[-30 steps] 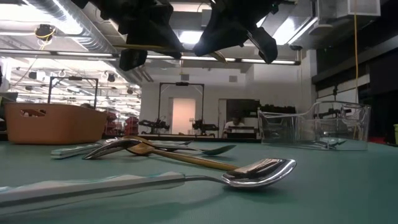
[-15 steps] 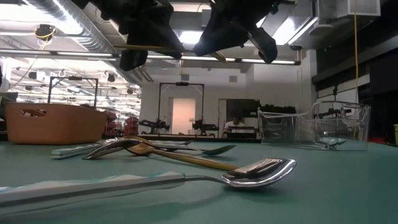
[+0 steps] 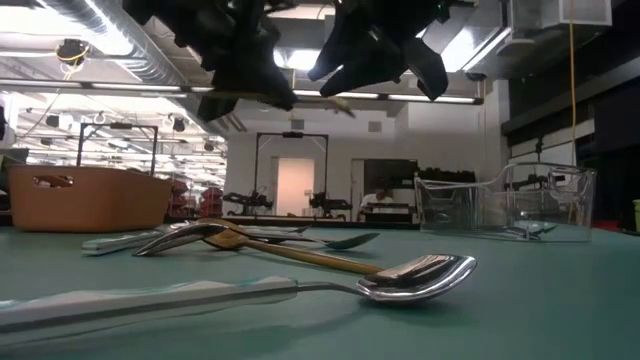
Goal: Sort silverware by color (type)
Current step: Put the gold spoon into the orange bin
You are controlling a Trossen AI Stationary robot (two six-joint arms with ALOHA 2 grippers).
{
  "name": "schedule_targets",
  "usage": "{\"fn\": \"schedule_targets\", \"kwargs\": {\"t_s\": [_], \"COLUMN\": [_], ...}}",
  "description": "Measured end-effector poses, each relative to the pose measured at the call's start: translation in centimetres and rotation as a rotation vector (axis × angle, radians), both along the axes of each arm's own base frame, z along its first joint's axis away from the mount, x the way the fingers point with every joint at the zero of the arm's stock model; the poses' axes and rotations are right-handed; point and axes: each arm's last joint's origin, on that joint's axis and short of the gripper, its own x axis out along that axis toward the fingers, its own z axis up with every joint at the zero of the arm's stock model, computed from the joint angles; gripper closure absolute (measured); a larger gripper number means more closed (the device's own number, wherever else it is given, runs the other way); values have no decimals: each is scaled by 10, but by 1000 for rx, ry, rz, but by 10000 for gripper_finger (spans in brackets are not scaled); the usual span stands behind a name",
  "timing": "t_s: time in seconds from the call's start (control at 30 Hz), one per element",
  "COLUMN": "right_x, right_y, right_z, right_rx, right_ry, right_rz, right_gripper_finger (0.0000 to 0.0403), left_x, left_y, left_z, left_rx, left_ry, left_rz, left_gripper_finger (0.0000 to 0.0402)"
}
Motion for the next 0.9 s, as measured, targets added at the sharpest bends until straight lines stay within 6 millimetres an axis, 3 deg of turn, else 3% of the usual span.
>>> {"fn": "schedule_targets", "kwargs": {"t_s": [0.2, 0.4, 0.9], "right_x": [-1, -5, -8], "right_y": [0, -1, -2], "right_z": [-2, -6, -9], "right_rx": [44, 32, 94], "right_ry": [8, 65, 81], "right_rz": [-38, -42, -104], "right_gripper_finger": [278, 279, 279], "left_x": [-18, -54, -136], "left_y": [27, 44, 41], "left_z": [2, 13, 39], "left_rx": [67, 121, 149], "left_ry": [119, 262, 440], "left_rz": [87, 214, 352], "left_gripper_finger": [381, 381, 381]}}
